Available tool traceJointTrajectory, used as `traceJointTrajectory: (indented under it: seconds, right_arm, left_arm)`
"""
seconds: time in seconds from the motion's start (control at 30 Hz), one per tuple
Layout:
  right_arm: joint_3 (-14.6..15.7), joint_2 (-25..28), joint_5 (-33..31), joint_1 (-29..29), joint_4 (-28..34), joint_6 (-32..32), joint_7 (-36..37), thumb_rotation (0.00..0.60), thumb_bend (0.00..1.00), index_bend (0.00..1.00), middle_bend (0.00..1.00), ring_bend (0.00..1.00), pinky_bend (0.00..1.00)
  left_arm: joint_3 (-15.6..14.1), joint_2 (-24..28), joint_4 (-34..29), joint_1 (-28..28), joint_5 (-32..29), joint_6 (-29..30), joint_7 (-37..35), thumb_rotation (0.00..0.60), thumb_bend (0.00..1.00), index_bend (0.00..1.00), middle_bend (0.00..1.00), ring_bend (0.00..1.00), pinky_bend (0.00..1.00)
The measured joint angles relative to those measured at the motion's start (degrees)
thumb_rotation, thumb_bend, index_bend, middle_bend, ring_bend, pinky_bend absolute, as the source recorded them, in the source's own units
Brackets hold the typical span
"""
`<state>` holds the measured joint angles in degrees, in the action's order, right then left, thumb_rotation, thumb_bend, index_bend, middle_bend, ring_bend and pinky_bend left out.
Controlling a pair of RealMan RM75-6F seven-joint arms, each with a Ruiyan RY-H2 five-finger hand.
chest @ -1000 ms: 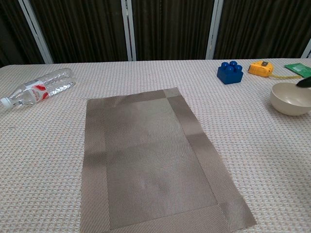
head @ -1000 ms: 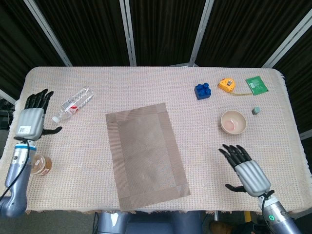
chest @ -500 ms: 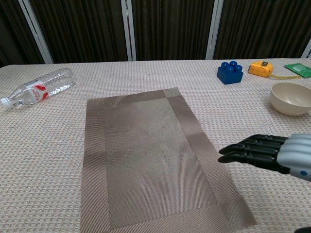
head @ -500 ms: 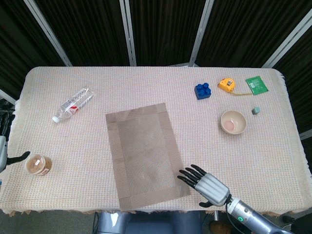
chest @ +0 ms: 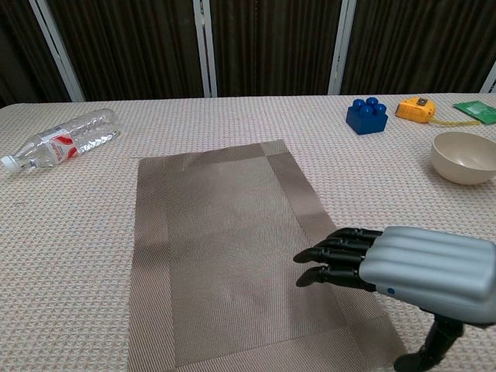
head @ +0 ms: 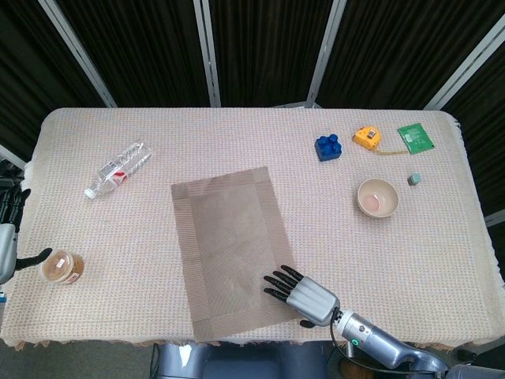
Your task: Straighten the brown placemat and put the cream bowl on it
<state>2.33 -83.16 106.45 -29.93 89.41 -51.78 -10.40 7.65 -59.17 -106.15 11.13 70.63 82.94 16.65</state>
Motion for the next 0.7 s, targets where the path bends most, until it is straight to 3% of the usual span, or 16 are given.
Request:
traceJointTrajectory:
  seconds: [0.33, 0.7]
  right_arm:
    - [0.6, -2.3, -1.6, -1.0, -3.2, -0.5, -2.0, 0.6, 0.05, 0.13, 0.0, 0.0, 0.0]
    - [2.4, -1.6, -1.7, -1.5, -2.1, -1.5, -2.9, 0.6, 0.05, 0.13, 0.0, 0.0, 0.0]
  left_arm:
    - [0.2, -0.4, 0.7, 0.3, -0.7, -0.8, 0.3, 0.6, 0.09, 0.0, 0.0, 0.0, 0.0]
    - [0.2, -0.1, 0.7, 0.2, -0.8, -1.0, -0.2, 0.6, 0.09, 0.0, 0.0, 0.0, 0.0]
